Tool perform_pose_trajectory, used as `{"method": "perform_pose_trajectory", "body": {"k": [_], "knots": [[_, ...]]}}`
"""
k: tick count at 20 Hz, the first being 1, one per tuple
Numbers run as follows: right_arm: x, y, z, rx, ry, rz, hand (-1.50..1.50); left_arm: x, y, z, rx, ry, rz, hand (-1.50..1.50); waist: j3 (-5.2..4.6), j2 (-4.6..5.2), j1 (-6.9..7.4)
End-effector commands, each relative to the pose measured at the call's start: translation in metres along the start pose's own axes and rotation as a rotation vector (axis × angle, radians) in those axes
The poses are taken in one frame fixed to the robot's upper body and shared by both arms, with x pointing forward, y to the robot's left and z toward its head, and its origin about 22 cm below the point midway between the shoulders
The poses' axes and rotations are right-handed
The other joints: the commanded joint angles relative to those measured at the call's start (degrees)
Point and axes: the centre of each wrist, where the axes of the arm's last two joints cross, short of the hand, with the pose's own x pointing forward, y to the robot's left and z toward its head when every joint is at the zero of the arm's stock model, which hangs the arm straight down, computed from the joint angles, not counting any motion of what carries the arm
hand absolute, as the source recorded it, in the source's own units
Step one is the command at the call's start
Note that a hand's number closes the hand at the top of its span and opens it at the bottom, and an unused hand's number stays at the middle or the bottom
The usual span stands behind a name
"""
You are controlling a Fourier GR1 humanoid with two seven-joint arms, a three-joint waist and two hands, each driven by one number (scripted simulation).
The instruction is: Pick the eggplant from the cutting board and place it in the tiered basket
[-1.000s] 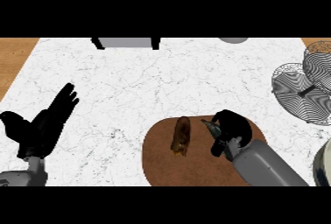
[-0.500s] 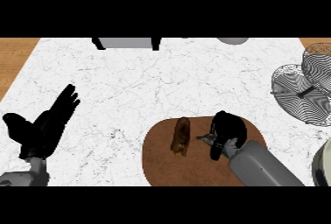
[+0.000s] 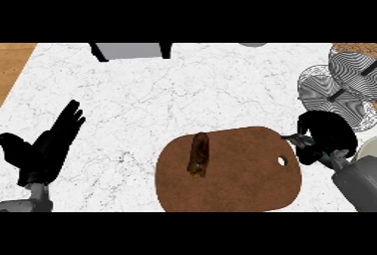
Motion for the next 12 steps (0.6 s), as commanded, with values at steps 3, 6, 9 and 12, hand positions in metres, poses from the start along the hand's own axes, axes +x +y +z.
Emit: {"method": "perform_pose_trajectory", "body": {"k": [3, 6, 9, 12], "knots": [[-0.078, -0.073, 0.001, -0.298, -0.132, -0.058, 1.5, -0.006, 0.007, 0.005, 0.042, 0.016, 0.012, 0.0, 0.9, -0.35, -3.07], [-0.096, -0.1, 0.003, -0.445, -0.234, -0.247, 1.5, -0.008, 0.01, 0.007, 0.067, 0.021, 0.024, 0.0, 1.16, -0.52, -3.71], [-0.119, -0.128, 0.009, -0.557, -0.339, -0.372, 1.5, -0.011, 0.015, 0.01, 0.072, 0.028, 0.022, 0.0, 1.01, -0.4, -3.47], [-0.154, -0.141, 0.015, -0.596, -0.429, -0.448, 1.5, -0.007, 0.017, 0.011, 0.069, 0.013, 0.014, 0.0, 0.86, -0.07, -2.97]]}}
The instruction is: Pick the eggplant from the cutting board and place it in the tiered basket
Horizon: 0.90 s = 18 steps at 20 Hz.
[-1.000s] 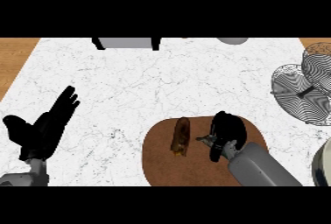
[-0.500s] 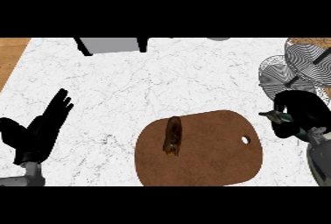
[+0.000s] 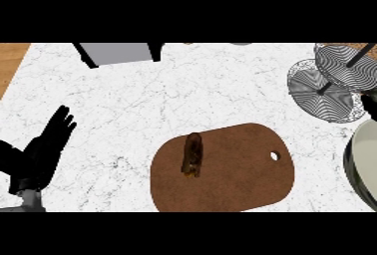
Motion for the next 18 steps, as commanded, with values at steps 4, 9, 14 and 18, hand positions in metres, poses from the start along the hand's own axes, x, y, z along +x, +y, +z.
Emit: {"method": "perform_pose_trajectory", "body": {"k": [4, 9, 14, 18], "knots": [[-0.062, -0.072, 0.022, -0.093, -0.21, -0.221, 1.5, 0.003, 0.004, 0.0, -0.004, -0.026, -0.009, 0.0, -0.48, 0.98, 1.0], [-0.116, -0.133, 0.059, -0.065, -0.277, -0.297, 1.5, 0.01, -0.006, 0.003, -0.071, -0.053, -0.016, 0.0, -0.83, 1.32, 4.63], [-0.153, -0.158, 0.086, -0.042, -0.278, -0.32, 1.5, 0.018, -0.031, -0.006, -0.13, -0.065, -0.017, 0.0, -1.16, 1.7, 8.3], [-0.144, -0.149, 0.06, 0.002, -0.268, -0.32, 1.5, 0.02, -0.037, -0.01, -0.112, -0.048, -0.047, 0.0, -1.32, 1.4, 8.3]]}}
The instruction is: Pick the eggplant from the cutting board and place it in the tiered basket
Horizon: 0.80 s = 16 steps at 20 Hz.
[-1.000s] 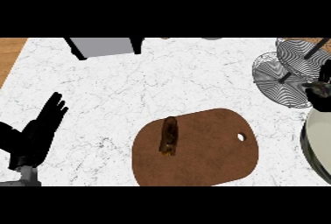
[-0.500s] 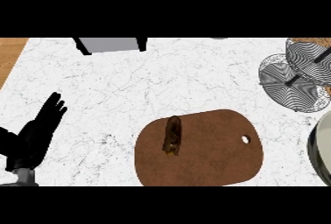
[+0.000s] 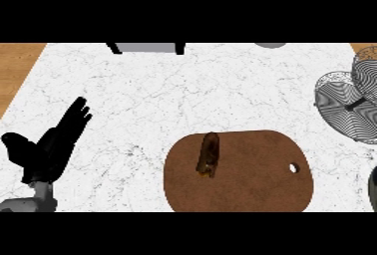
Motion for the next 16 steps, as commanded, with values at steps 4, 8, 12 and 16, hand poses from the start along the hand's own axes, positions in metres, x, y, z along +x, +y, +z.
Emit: {"method": "perform_pose_trajectory", "body": {"k": [4, 8, 12, 16], "knots": [[-0.001, 0.001, -0.025, 0.054, -0.045, -0.067, 1.5, -0.002, 0.002, -0.009, -0.011, -0.003, -0.002, 0.0, -0.21, -0.17, 0.67], [-0.008, 0.025, -0.036, 0.1, -0.009, -0.064, 1.5, 0.002, 0.009, 0.005, -0.031, 0.022, -0.003, 0.0, -0.19, -0.24, 0.95], [-0.006, 0.051, -0.058, 0.141, 0.027, -0.067, 1.5, 0.005, 0.005, -0.021, 0.014, 0.014, -0.008, 0.0, -0.25, -0.3, -0.03], [-0.005, 0.061, -0.069, 0.151, 0.04, -0.046, 1.5, 0.002, 0.004, -0.008, 0.001, 0.008, -0.005, 0.0, -0.24, -0.35, 0.12]]}}
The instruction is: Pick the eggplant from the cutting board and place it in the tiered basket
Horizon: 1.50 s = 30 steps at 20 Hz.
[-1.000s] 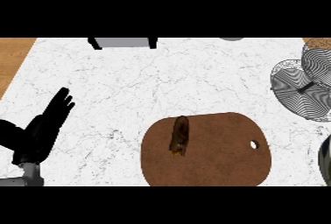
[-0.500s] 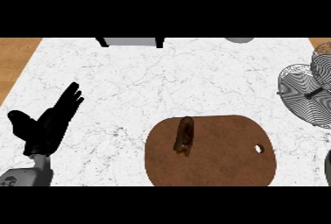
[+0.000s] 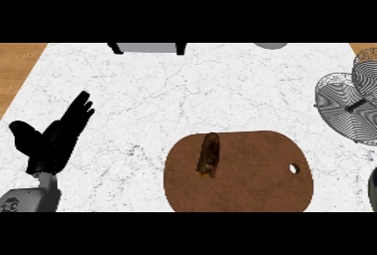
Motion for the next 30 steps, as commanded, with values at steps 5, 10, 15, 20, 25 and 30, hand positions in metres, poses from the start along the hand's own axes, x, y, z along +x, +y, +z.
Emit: {"method": "perform_pose_trajectory", "body": {"k": [5, 10, 15, 20, 25, 30], "knots": [[-0.014, 0.023, -0.01, 0.028, -0.029, 0.025, 1.5, -0.009, -0.006, 0.01, -0.013, -0.002, -0.007, 0.0, 0.04, 0.11, 0.3], [-0.017, 0.056, -0.024, -0.027, -0.019, 0.038, 1.5, -0.015, -0.009, 0.009, -0.008, -0.007, 0.013, 0.0, 0.0, -0.04, -0.25], [-0.018, 0.072, -0.038, -0.183, -0.04, -0.065, 1.5, -0.005, -0.006, 0.008, -0.01, -0.02, -0.006, 0.0, 0.1, 0.29, 0.69], [-0.003, 0.081, -0.065, -0.151, -0.045, -0.086, -1.5, -0.004, 0.002, 0.003, -0.014, -0.003, 0.017, 0.0, 0.06, 0.37, 0.81], [0.001, 0.09, -0.072, -0.168, -0.062, -0.09, -1.5, -0.014, 0.014, 0.017, -0.008, -0.007, 0.007, 0.0, 0.0, -0.02, 0.19], [0.004, 0.07, -0.073, -0.173, -0.03, -0.232, -1.5, -0.001, -0.001, 0.014, -0.007, 0.001, -0.003, 0.0, 0.03, 0.07, 0.51]]}}
